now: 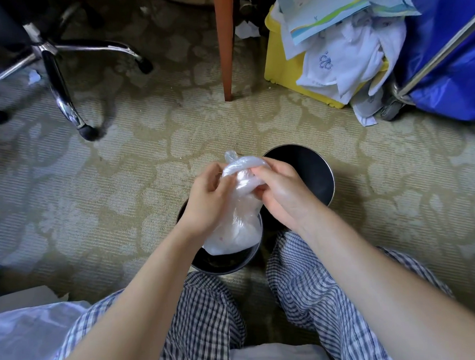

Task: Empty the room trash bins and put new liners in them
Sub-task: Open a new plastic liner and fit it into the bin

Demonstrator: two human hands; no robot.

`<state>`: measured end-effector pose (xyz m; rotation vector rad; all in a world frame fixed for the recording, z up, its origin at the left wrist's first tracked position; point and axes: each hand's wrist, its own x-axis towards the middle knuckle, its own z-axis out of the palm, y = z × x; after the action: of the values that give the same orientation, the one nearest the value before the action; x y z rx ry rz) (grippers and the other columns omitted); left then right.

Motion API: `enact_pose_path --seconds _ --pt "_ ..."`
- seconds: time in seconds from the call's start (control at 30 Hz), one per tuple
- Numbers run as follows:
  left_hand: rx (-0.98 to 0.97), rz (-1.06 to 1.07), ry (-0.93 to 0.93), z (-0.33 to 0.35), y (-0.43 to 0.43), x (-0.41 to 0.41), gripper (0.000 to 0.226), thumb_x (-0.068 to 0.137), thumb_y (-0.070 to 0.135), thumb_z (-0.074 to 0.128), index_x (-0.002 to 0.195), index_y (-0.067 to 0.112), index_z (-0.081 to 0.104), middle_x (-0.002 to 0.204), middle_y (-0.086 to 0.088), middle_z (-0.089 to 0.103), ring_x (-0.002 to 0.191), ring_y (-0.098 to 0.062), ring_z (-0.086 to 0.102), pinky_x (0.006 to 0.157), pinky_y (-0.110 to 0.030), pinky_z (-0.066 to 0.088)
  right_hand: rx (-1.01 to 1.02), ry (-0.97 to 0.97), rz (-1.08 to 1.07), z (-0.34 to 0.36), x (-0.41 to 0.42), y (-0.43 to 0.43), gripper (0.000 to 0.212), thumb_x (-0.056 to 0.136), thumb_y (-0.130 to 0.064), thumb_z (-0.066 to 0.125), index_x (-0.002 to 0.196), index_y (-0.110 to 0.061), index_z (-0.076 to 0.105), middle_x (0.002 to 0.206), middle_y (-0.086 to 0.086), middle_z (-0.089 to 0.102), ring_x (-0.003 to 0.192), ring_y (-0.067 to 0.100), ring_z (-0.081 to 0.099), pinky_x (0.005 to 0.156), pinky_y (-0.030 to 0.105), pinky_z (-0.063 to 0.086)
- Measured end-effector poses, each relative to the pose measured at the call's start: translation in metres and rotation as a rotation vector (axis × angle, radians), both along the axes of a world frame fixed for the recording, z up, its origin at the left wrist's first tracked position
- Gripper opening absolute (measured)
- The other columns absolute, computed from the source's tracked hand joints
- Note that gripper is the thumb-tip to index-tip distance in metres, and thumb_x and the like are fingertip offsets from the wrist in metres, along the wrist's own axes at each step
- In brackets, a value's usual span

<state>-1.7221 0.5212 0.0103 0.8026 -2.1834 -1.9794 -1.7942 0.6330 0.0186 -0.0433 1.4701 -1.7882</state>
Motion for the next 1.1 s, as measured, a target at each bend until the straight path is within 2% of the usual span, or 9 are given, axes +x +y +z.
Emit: enact_pose_path --seconds 0.1,0.2,0.33,0.43,0.53,0.63,0.73,0.87,1.1 --pt "0.088 -0.024 0.019 0.005 -0.001 0.002 0.032 0.086 0.027 0.048 0.094 -0.002 0.061 0.083 -0.020 0.063 0.076 -0.022 0.057 0.069 -0.038 0.045 -0.053 -0.096 -0.004 0.001 -0.003 0.000 0.023 0.096 0.003 0.037 0.103 0.003 0.059 0.085 0.008 0.064 0.073 0.010 0.063 0.068 0.020 0.050" --pt "0.289 -0.088 0.001 0.008 -0.003 0.005 0.025 0.096 0.017 0.047 0.100 0.003 0.067 0.094 -0.015 0.071 0.087 -0.024 0.067 0.078 -0.033 0.053 -0.051 -0.116 0.024 0.002 -0.006 -0.001 0.022 0.096 0.002 0.040 0.108 0.004 0.059 0.091 0.009 0.065 0.079 0.013 0.064 0.071 0.020 0.052" --pt "0.479 -0.159 -0.070 0.017 -0.010 0.009 0.033 0.100 0.007 0.035 0.089 -0.004 0.063 0.076 -0.008 0.072 0.068 -0.015 0.068 0.061 -0.019 0.053 0.182 0.116 0.132 -0.003 -0.001 -0.002 0.018 0.096 -0.008 0.050 0.106 -0.002 0.062 0.095 0.015 0.067 0.087 0.022 0.066 0.080 0.030 0.052" --pt "0.245 -0.140 -0.154 0.015 -0.016 0.008 0.029 0.098 0.016 0.045 0.088 -0.002 0.065 0.080 -0.016 0.068 0.070 -0.021 0.061 0.059 -0.022 0.049 0.293 0.237 0.178 -0.004 0.004 -0.003 0.019 0.097 -0.011 0.049 0.098 -0.018 0.067 0.100 0.010 0.071 0.094 0.019 0.067 0.087 0.034 0.053" --pt "-0.132 0.032 -0.094 0.002 -0.019 0.005 0.007 0.088 0.013 0.061 0.087 0.009 0.056 0.076 0.003 0.053 0.069 -0.010 0.048 0.063 -0.018 0.040 0.325 0.243 0.133 -0.006 0.002 -0.002 0.023 0.097 -0.008 0.045 0.102 -0.016 0.066 0.103 0.012 0.070 0.096 0.025 0.066 0.087 0.039 0.053" --pt "-0.306 0.066 -0.108 0.003 -0.022 0.005 0.022 0.087 0.017 0.064 0.070 0.009 0.053 0.057 0.005 0.043 0.050 -0.006 0.036 0.049 -0.013 0.030 0.413 0.347 -0.004 -0.007 -0.004 0.001 0.019 0.094 -0.009 0.047 0.095 -0.011 0.066 0.096 0.012 0.069 0.086 0.019 0.063 0.082 0.037 0.053" --pt "0.057 -0.138 -0.247 0.008 -0.016 0.006 0.038 0.097 0.028 0.049 0.066 0.008 0.060 0.050 0.003 0.050 0.046 -0.008 0.043 0.047 -0.017 0.035 0.434 0.464 0.000 -0.003 -0.004 0.000 0.019 0.090 -0.007 0.049 0.093 -0.016 0.066 0.084 0.001 0.066 0.078 0.008 0.058 0.071 0.022 0.046" --pt "0.566 -0.110 -0.366 0.013 -0.010 0.004 0.045 0.101 0.032 0.032 0.082 0.005 0.062 0.063 -0.002 0.061 0.055 -0.012 0.055 0.051 -0.021 0.048 0.434 0.615 0.209 -0.006 0.002 -0.002 0.018 0.088 -0.008 0.050 0.079 0.007 0.053 0.065 0.011 0.040 0.060 0.013 0.037 0.058 0.029 0.032" --pt "0.847 -0.132 -0.369 0.014 -0.016 0.007 0.042 0.100 0.037 0.032 0.093 0.006 0.060 0.073 -0.007 0.060 0.063 -0.015 0.056 0.055 -0.022 0.053 0.450 0.706 0.474 -0.004 0.001 0.001 0.036 0.092 -0.013 0.057 0.063 0.001 0.040 0.065 0.000 0.038 0.057 0.004 0.040 0.057 0.020 0.033"
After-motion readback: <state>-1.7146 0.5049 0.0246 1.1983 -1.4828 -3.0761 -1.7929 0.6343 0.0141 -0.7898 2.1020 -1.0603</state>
